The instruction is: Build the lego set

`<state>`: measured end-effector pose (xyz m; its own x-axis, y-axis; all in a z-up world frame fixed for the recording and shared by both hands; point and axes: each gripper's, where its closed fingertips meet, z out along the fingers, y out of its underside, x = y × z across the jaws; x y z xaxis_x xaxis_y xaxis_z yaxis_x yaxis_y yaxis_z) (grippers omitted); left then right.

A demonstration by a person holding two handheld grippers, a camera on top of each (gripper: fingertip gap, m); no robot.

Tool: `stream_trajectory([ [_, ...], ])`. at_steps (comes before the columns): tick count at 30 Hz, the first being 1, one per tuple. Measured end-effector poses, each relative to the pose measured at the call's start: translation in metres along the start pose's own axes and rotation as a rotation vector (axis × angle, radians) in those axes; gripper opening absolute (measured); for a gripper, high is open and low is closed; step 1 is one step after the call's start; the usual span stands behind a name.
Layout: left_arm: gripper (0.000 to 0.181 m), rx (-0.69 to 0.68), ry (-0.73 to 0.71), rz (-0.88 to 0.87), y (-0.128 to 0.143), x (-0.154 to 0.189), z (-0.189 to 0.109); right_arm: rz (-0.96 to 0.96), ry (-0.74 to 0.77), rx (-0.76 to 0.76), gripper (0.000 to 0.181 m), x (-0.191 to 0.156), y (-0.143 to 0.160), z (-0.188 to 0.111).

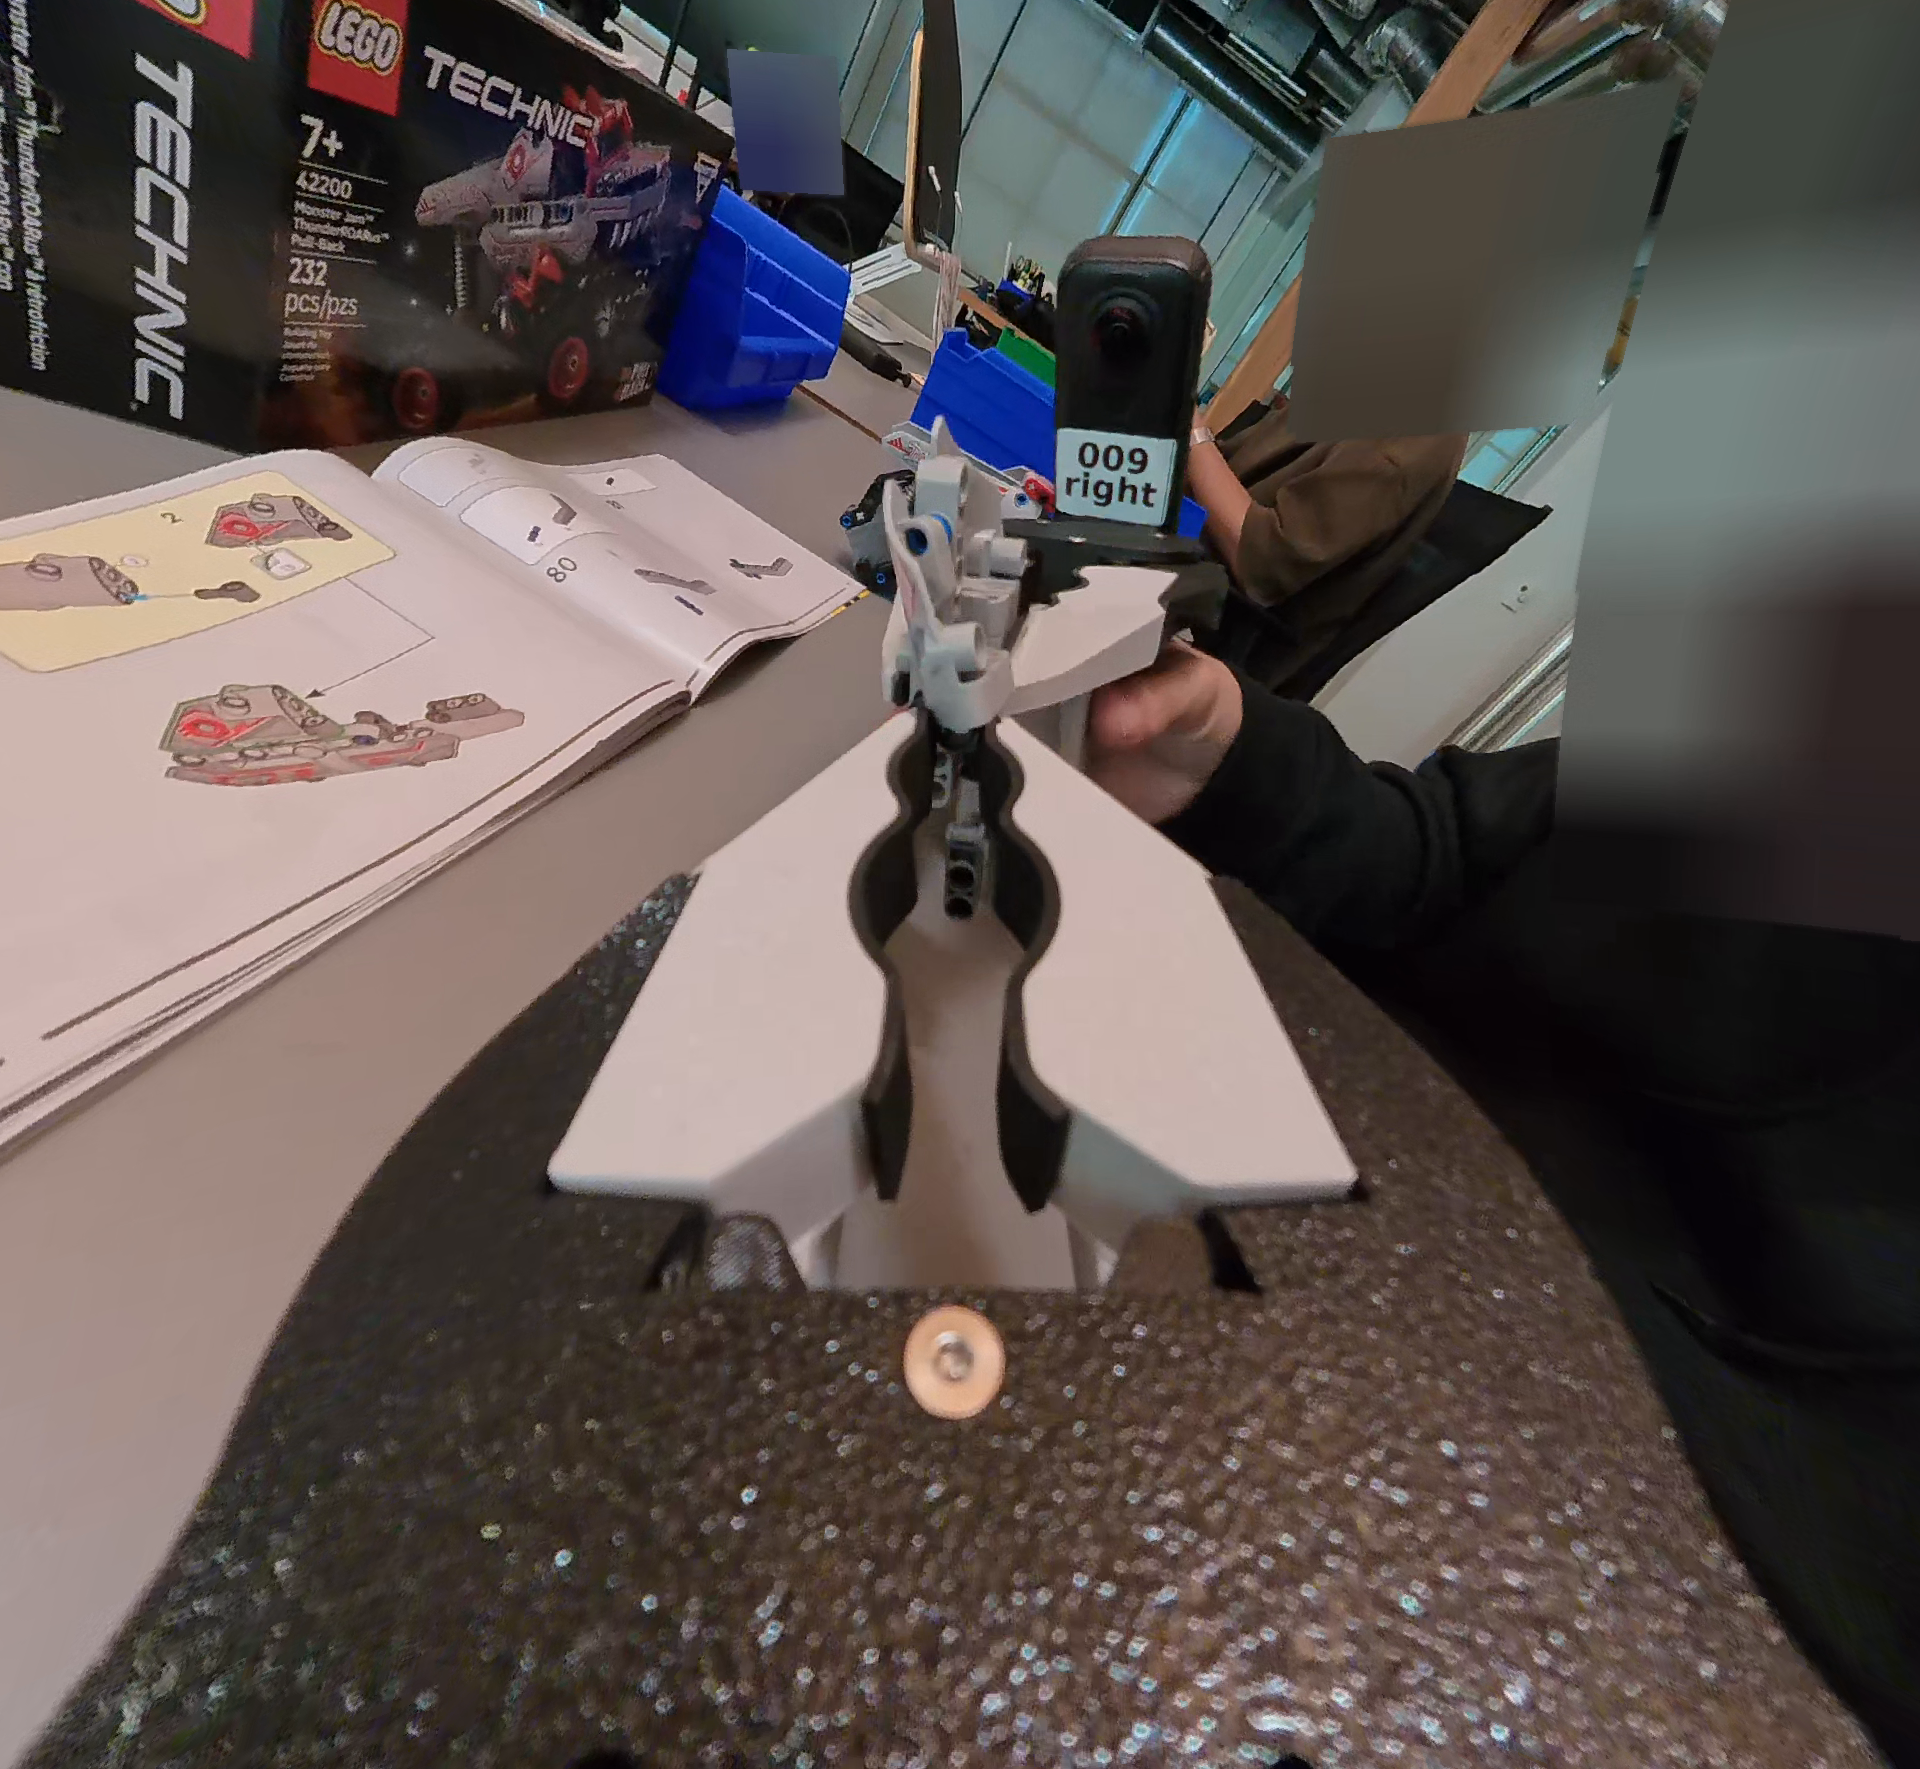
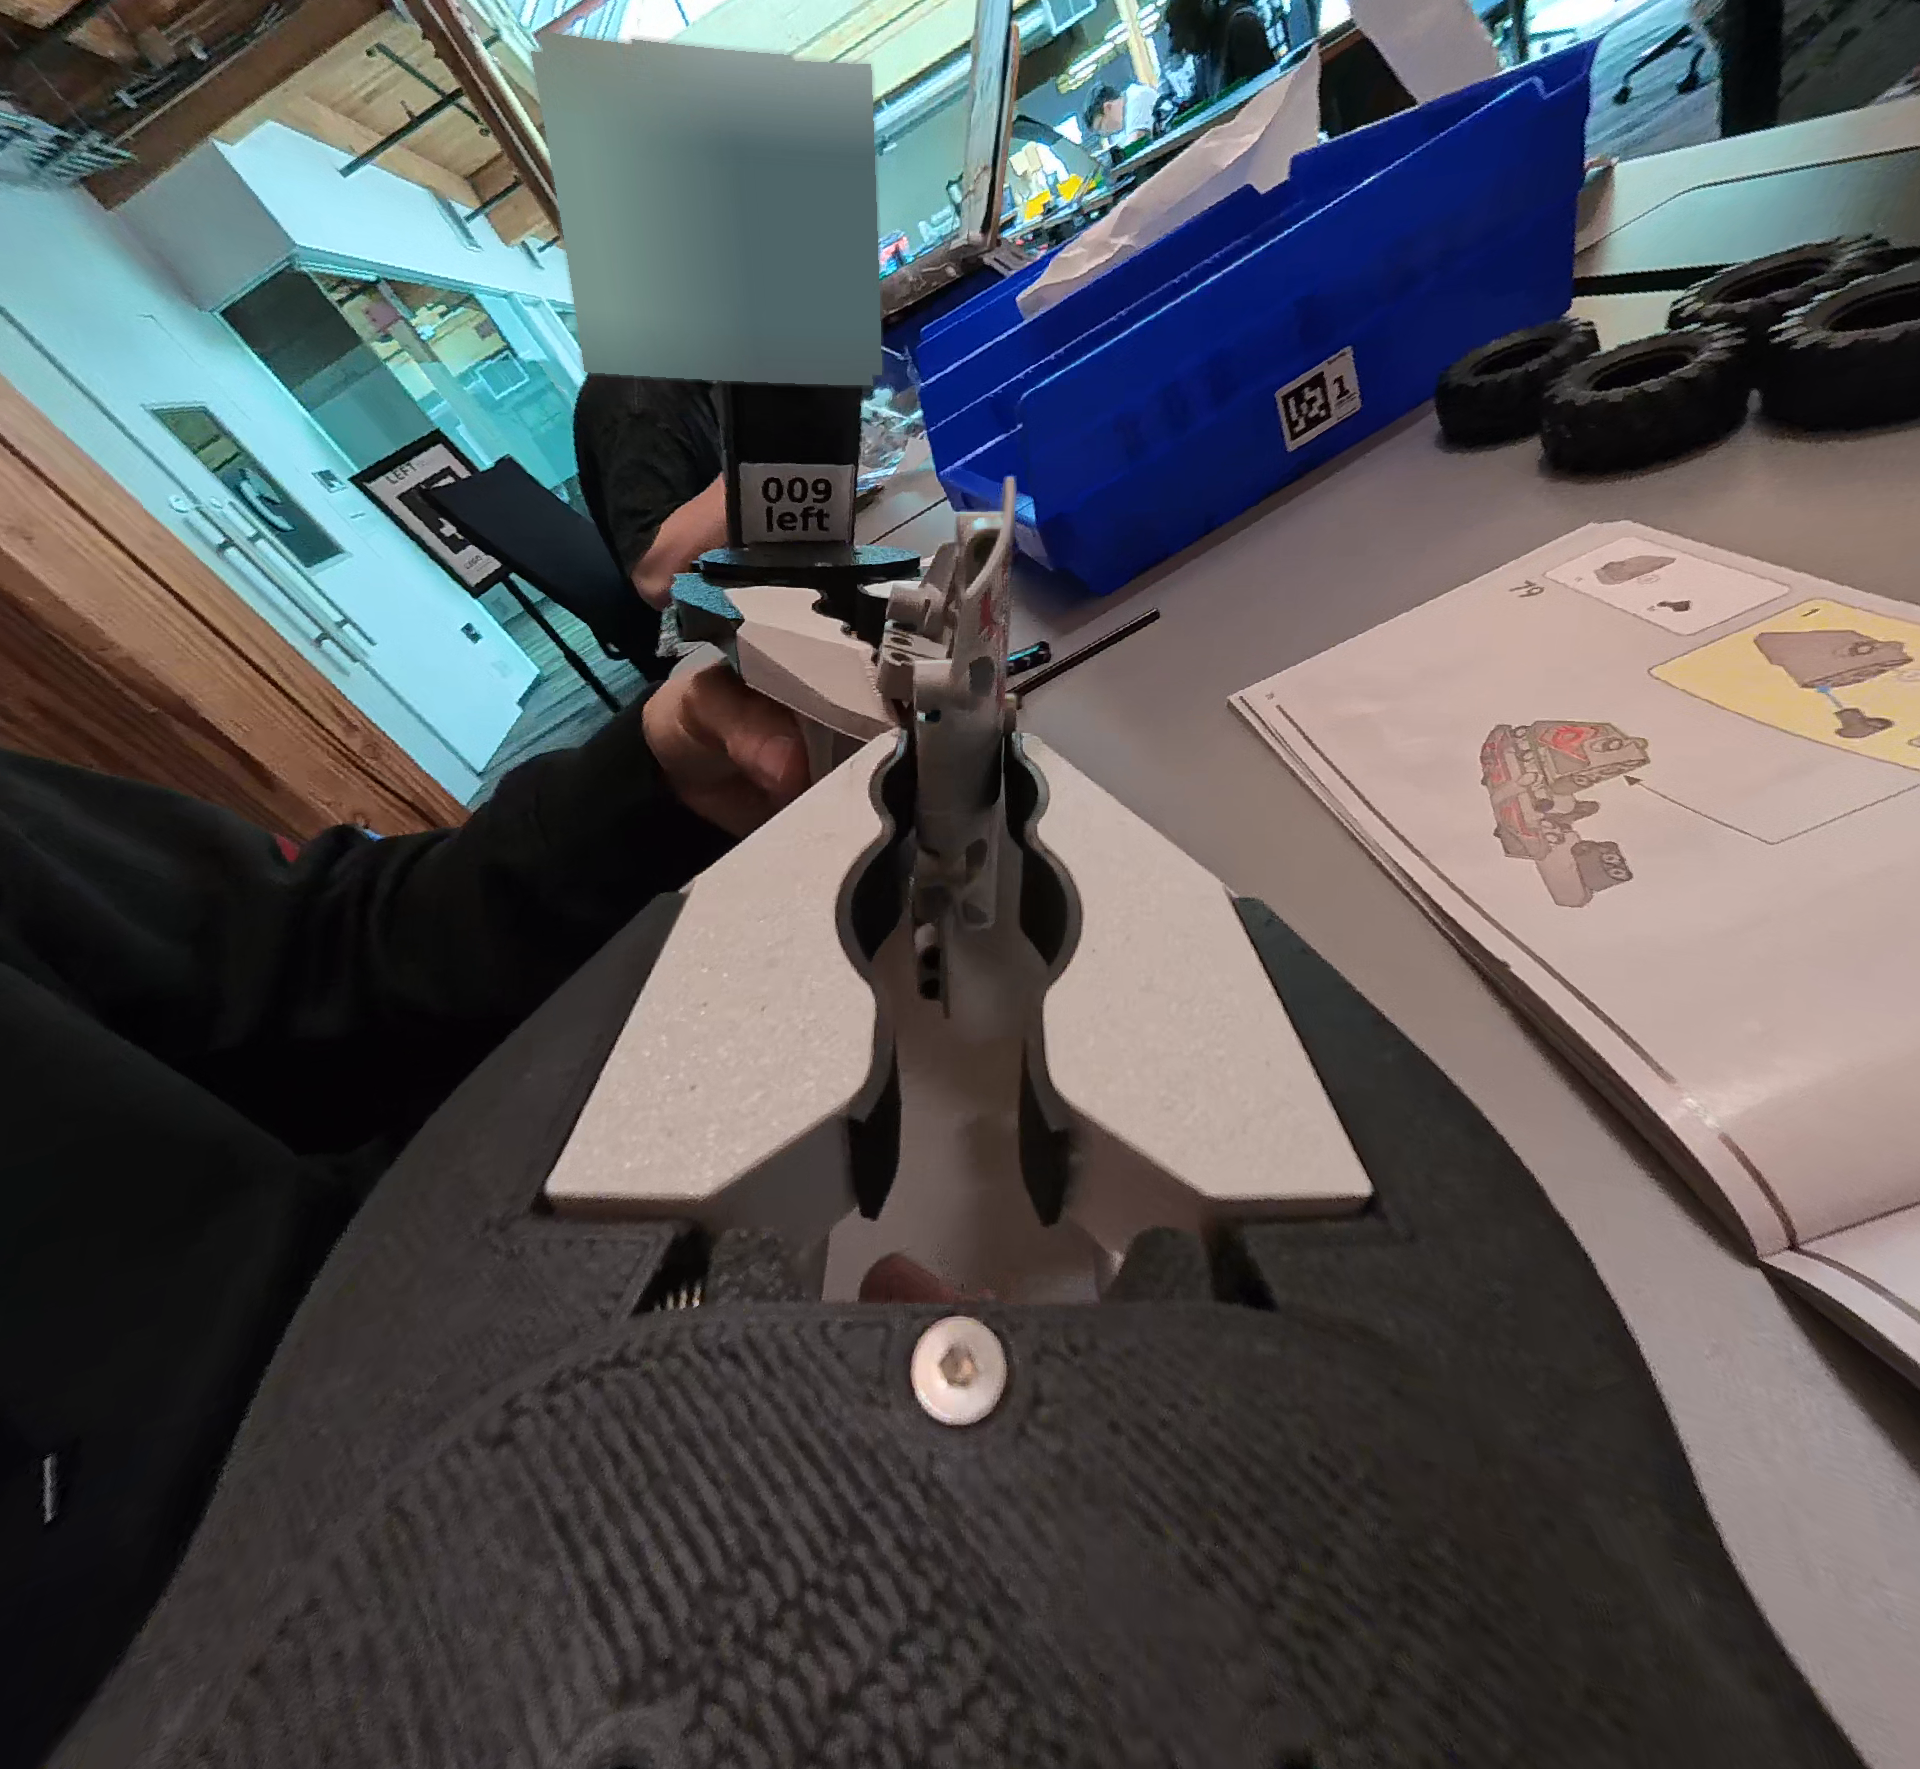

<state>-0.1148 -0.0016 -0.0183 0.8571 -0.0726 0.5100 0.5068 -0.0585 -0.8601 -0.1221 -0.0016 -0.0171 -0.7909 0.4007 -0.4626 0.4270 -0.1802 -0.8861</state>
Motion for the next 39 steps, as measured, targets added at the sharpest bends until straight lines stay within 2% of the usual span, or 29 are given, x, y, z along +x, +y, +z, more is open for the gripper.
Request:
stream_trajectory([
  [3,0.004,0.001,-0.004,0.011,0.000,0.000,0.001,-0.016,0.034,0.015,0.016,0.002,-0.002,0.000],
  [4,0.004,0.002,-0.016,0.013,0.000,-0.001,0.001,-0.013,0.067,0.018,0.023,0.007,-0.002,-0.001],
  [7,0.004,0.013,0.002,0.005,-0.002,0.001,0.000,-0.017,0.020,0.022,0.014,0.001,-0.004,-0.002],
  [15,0.004,0.053,0.056,-0.035,-0.006,0.004,-0.003,0.010,-0.003,0.069,0.014,-0.002,-0.010,0.000],
  [20,0.004,0.050,0.026,-0.023,-0.006,0.001,-0.002,0.058,0.019,0.031,0.014,-0.002,-0.008,0.001],
  [26,0.004,0.006,-0.038,0.051,-0.002,-0.004,-0.001,0.207,-0.067,-0.004,0.014,-0.005,-0.002,-0.003],
  [39,0.004,0.047,-0.003,-0.003,-0.006,-0.002,-0.002,0.154,-0.062,-0.074,0.015,-0.009,0.007,0.000],
])
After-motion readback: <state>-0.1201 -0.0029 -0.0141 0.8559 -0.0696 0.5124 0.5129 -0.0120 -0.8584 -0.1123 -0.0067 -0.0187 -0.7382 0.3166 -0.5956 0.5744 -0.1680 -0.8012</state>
